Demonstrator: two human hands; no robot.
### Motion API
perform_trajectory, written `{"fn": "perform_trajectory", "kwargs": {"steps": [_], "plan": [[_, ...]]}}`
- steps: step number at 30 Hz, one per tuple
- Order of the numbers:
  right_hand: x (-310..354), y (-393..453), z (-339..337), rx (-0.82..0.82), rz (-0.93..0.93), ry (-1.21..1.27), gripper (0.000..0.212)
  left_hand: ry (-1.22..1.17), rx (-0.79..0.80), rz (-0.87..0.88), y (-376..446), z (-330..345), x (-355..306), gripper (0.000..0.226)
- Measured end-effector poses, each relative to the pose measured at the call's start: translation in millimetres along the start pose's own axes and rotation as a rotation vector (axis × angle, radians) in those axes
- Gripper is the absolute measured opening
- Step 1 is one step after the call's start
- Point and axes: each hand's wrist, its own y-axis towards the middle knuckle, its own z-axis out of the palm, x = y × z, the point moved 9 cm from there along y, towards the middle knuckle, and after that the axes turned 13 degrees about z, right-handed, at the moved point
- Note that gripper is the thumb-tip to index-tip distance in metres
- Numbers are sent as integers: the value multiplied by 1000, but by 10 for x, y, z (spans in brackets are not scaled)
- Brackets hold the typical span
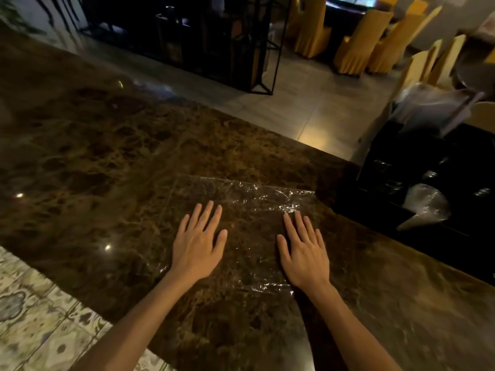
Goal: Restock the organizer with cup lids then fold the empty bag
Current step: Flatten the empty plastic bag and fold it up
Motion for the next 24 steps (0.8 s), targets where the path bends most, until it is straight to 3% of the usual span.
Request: {"fn": "perform_trajectory", "kwargs": {"steps": [8,16,24], "plan": [[-13,5,-30,9,19,-15,62,-2,24,16,7,-50,70,69],[-127,-233,-210,-50,63,-134,61,90,150,183,445,-98,31,69],[84,-857,-330,-108,-44,-190,49,14,286,140,828,-54,-279,65]]}}
